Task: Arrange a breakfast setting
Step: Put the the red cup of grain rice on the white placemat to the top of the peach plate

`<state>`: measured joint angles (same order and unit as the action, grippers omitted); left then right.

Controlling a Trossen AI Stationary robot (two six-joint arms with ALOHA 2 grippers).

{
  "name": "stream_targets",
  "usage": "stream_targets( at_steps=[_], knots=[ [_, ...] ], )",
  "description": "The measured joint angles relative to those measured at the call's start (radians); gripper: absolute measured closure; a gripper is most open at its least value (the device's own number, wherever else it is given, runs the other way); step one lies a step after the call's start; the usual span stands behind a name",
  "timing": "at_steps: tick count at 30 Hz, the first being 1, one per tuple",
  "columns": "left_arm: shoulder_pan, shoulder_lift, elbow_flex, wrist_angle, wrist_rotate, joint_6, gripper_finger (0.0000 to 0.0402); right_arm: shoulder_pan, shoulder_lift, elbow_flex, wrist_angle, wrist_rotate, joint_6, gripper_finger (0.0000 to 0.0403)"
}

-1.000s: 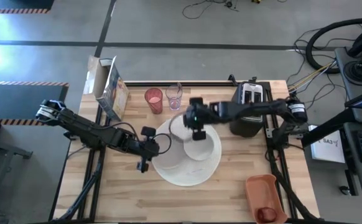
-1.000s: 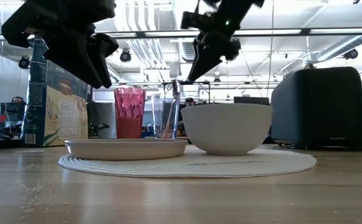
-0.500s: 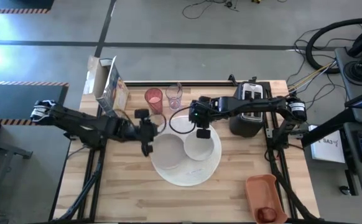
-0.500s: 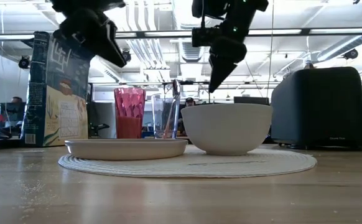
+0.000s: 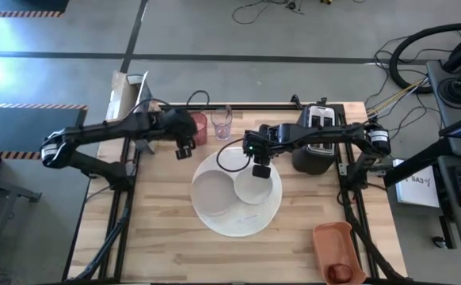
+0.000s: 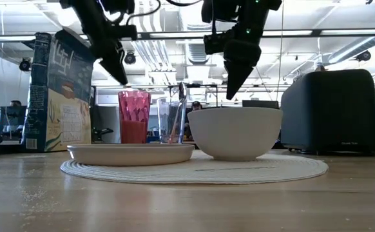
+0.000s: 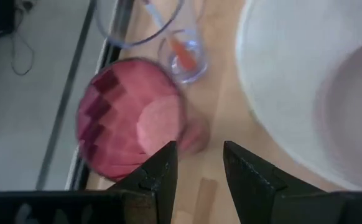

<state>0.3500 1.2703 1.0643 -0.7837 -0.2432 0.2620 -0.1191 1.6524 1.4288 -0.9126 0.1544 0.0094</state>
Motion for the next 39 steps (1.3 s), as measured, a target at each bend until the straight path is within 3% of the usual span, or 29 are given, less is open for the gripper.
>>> stream_targets(
  at_steps=[10, 21, 25, 31, 39],
  knots=[
    [0.071, 0.067, -0.001, 0.050, 0.051, 0.139, 0.0288, 0.065, 0.000, 0.000, 0.005, 0.000, 0.018, 0.0306],
    [0.082, 0.166, -0.001, 0.091, 0.050, 0.178, 0.0292, 0.127, 0.001, 0.000, 0.005, 0.001, 0.045, 0.0307],
    [0.091, 0.168, -0.001, 0.096, 0.051, 0.177, 0.0318, 0.144, 0.001, 0.000, 0.004, 0.001, 0.047, 0.0307],
    [0.092, 0.168, -0.001, 0.085, 0.060, 0.174, 0.0390, 0.172, 0.001, 0.000, -0.004, 0.001, 0.080, 0.0307],
    [0.094, 0.168, 0.002, 0.084, 0.151, 0.166, 0.0399, 0.197, 0.001, 0.000, -0.014, -0.001, 0.103, 0.0307]
  ],
)
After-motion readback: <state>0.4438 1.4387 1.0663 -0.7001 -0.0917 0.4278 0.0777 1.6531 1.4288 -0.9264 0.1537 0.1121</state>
